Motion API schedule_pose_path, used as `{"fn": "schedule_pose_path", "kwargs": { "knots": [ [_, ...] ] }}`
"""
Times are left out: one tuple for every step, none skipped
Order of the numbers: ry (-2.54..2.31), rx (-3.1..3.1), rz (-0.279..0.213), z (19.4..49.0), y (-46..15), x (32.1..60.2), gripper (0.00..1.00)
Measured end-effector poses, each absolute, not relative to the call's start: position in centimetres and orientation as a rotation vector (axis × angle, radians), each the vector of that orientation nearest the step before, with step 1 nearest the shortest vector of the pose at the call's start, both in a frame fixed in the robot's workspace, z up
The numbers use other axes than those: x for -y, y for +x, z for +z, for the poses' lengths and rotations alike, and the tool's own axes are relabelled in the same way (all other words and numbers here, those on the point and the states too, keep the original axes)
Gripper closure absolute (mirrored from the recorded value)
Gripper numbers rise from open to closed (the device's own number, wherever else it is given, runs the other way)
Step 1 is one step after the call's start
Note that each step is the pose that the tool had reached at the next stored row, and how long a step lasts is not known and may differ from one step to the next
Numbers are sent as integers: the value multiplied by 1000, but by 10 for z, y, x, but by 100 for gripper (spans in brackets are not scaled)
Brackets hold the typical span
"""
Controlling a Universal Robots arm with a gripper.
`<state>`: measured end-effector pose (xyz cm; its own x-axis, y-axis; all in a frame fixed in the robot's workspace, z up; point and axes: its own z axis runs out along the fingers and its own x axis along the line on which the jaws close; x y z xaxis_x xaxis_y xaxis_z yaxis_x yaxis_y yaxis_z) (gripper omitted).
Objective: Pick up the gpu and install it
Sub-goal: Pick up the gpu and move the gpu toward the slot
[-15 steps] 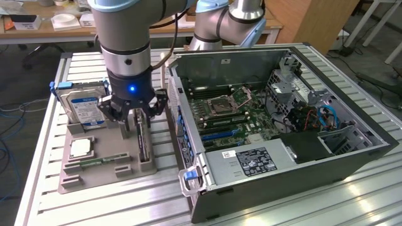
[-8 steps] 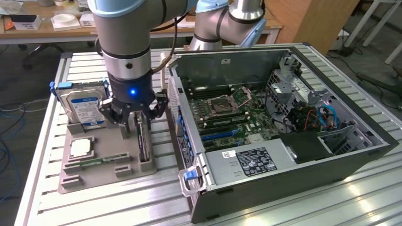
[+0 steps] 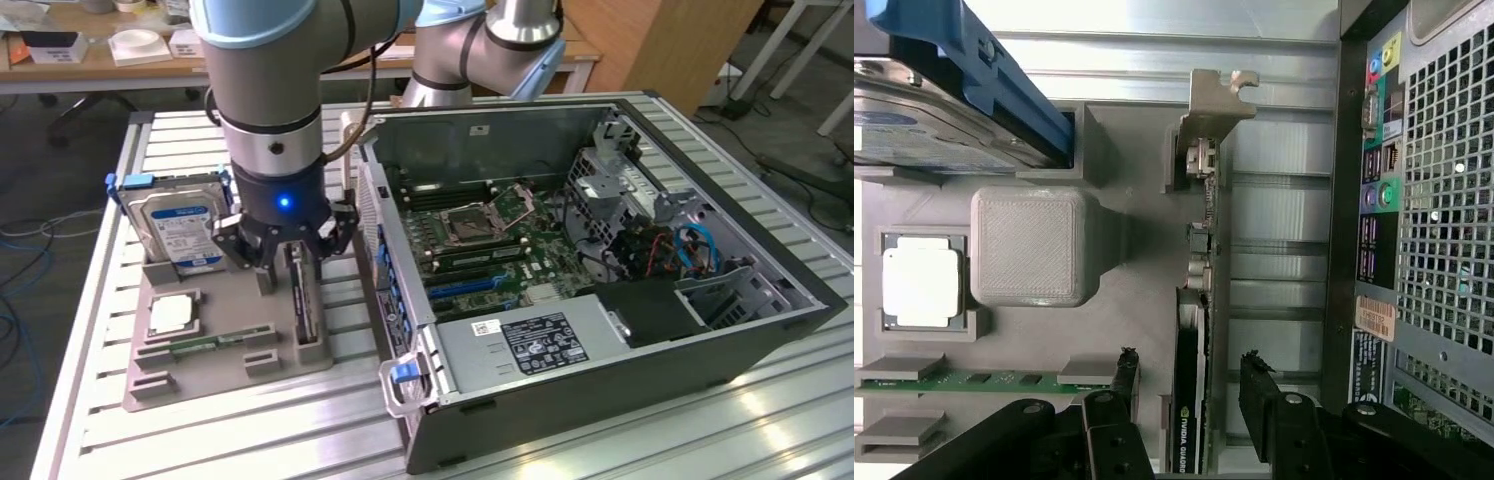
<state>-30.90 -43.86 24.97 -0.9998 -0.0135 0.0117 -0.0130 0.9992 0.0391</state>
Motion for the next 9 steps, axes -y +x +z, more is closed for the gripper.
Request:
{"fn": "schedule_pose_path", "kwargs": {
  "knots": [
    [21,3129,-61,249,-309,439,47],
    [21,3129,-61,248,-309,439,47],
    [21,3129,-61,247,-309,439,47],
    [21,3129,-61,246,-309,440,47],
    [21,3129,-61,245,-309,440,47],
    [21,3129,-61,245,-309,440,47],
    [21,3129,-61,244,-309,440,47],
    [21,3129,-61,243,-309,440,47],
    [21,3129,-61,242,-309,440,47]
  ]
}}
